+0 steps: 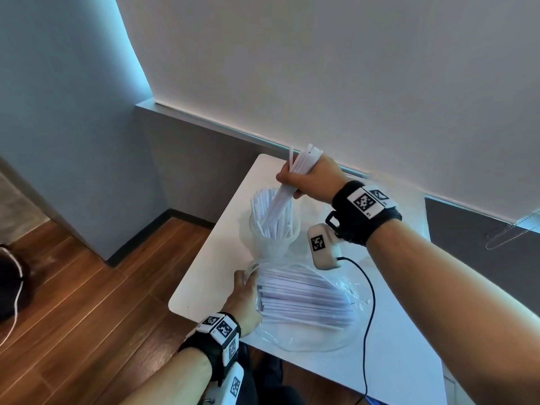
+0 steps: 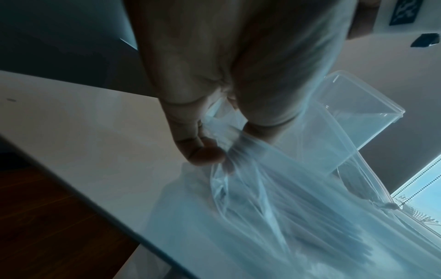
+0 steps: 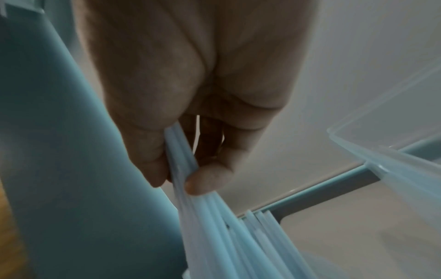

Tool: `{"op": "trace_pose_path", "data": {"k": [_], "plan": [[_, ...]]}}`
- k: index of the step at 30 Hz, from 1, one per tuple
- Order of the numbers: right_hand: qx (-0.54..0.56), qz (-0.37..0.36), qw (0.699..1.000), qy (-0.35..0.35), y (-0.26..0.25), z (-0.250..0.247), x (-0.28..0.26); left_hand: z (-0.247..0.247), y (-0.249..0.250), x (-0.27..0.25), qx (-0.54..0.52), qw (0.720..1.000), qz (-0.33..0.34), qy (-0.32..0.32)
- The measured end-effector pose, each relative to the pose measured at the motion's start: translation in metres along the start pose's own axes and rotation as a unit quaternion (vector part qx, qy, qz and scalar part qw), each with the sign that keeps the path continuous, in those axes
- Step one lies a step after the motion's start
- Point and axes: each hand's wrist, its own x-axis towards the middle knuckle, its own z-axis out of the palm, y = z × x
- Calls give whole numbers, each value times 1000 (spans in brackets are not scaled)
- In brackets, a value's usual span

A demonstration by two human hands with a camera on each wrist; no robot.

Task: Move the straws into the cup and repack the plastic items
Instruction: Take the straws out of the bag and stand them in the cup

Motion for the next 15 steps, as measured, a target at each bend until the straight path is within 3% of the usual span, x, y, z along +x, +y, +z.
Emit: {"op": "trace_pose_path", "data": {"k": [4, 6, 11, 15], "plan": [[-117, 22, 988, -100, 1, 4, -1, 1, -1, 1, -6, 1000, 2, 3], [-119, 35, 983, -134, 0, 1, -2, 0, 0, 1, -8, 1000, 2, 3], [-54, 6, 998, -43, -10, -14, -7, -3, 2, -1, -9, 1000, 1, 2], [-123, -112, 985, 39, -23, -17, -37, -3, 4, 0, -11, 1000, -5, 3]]}}
